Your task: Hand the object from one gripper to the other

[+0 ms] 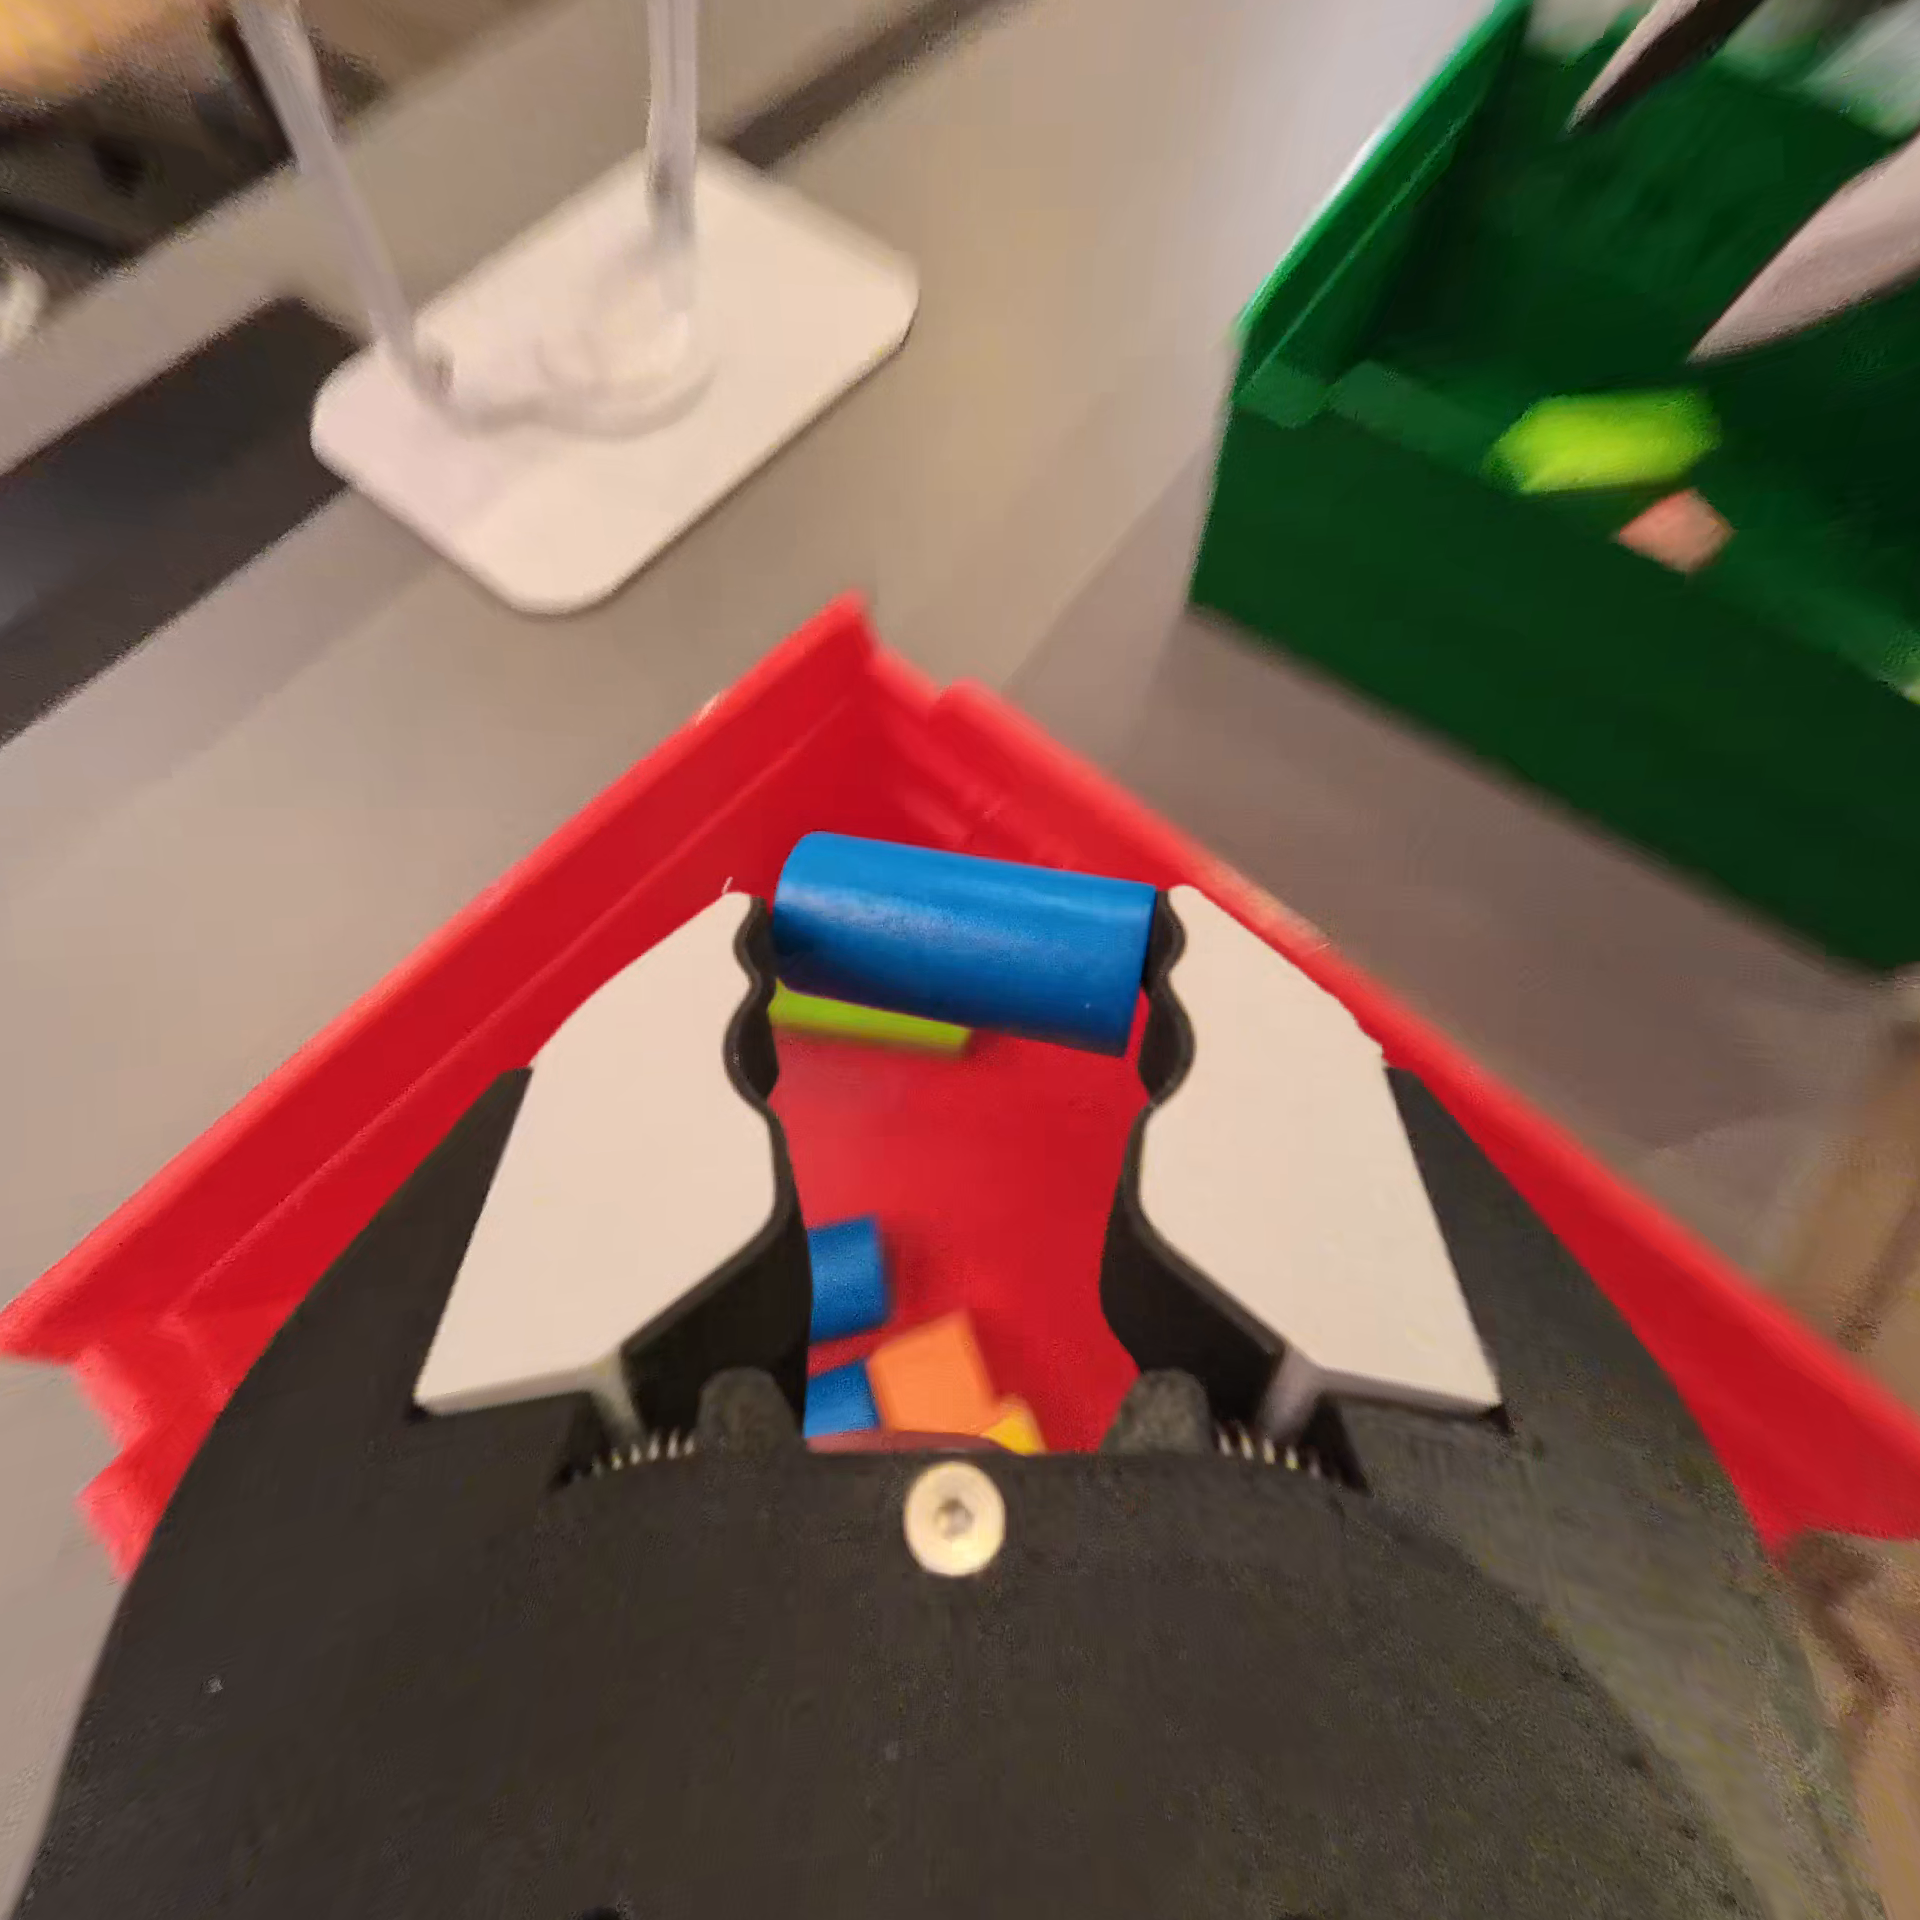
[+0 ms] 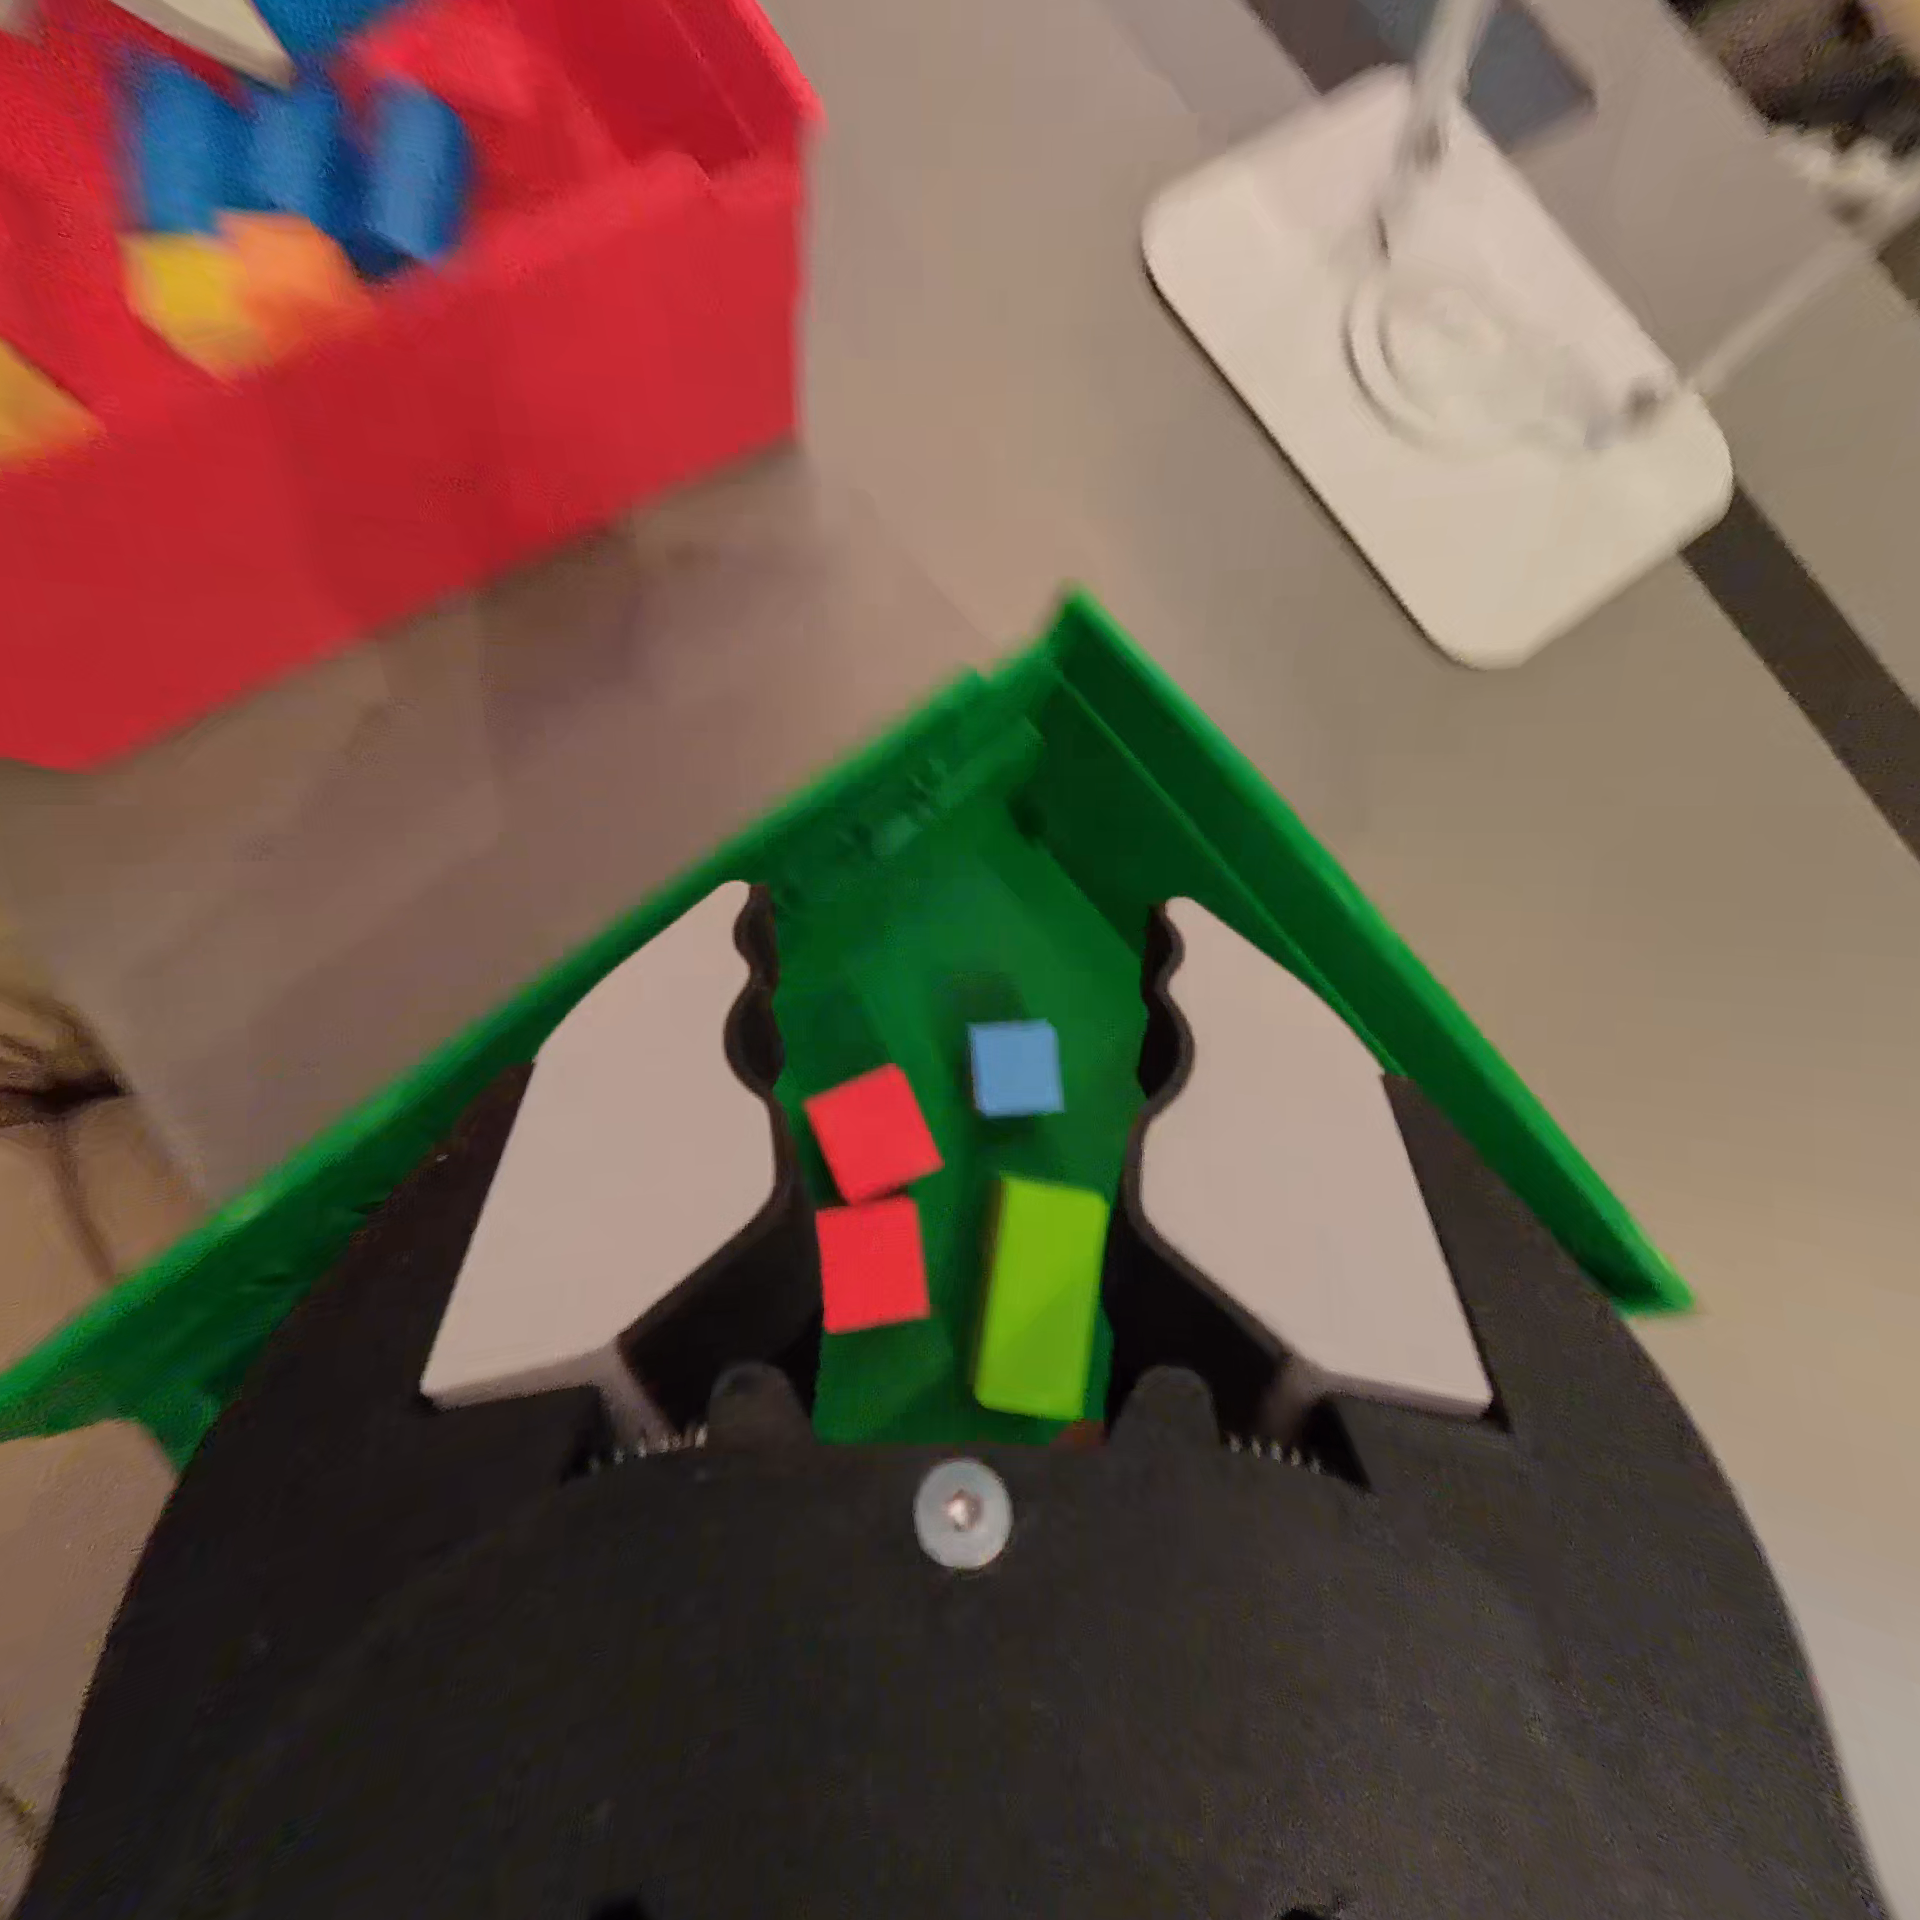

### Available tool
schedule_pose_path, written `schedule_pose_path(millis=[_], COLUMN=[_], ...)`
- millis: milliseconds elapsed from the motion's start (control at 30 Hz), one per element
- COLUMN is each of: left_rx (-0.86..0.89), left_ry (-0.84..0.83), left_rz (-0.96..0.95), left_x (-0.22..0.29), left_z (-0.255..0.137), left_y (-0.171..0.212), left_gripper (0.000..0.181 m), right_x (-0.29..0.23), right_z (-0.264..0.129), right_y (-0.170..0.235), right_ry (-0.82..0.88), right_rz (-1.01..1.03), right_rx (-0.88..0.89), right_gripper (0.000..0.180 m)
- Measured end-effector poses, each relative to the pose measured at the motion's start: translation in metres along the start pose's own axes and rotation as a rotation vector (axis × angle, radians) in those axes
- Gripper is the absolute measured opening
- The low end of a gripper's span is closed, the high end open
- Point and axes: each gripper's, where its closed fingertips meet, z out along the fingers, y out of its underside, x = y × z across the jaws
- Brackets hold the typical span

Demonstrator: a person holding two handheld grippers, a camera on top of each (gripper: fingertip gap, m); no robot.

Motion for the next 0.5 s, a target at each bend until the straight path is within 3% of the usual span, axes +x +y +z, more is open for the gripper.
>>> schedule_pose_path(millis=[233, 433, 500], left_rx=[0.523, 0.653, 0.674], left_ry=[0.335, 0.516, 0.549], left_rz=[-0.115, -0.161, -0.176], left_x=[0.088, 0.146, 0.155], left_z=[-0.063, -0.066, -0.066], left_y=[-0.096, -0.122, -0.124], left_gripper=[0.068, 0.068, 0.068], right_x=[-0.102, -0.123, -0.122], right_z=[-0.021, -0.033, -0.037], right_y=[-0.087, -0.113, -0.114], right_ry=[-0.406, -0.419, -0.419], right_rz=[0.011, 0.0, -0.003], right_rx=[0.422, 0.582, 0.597], right_gripper=[0.088, 0.09, 0.082])
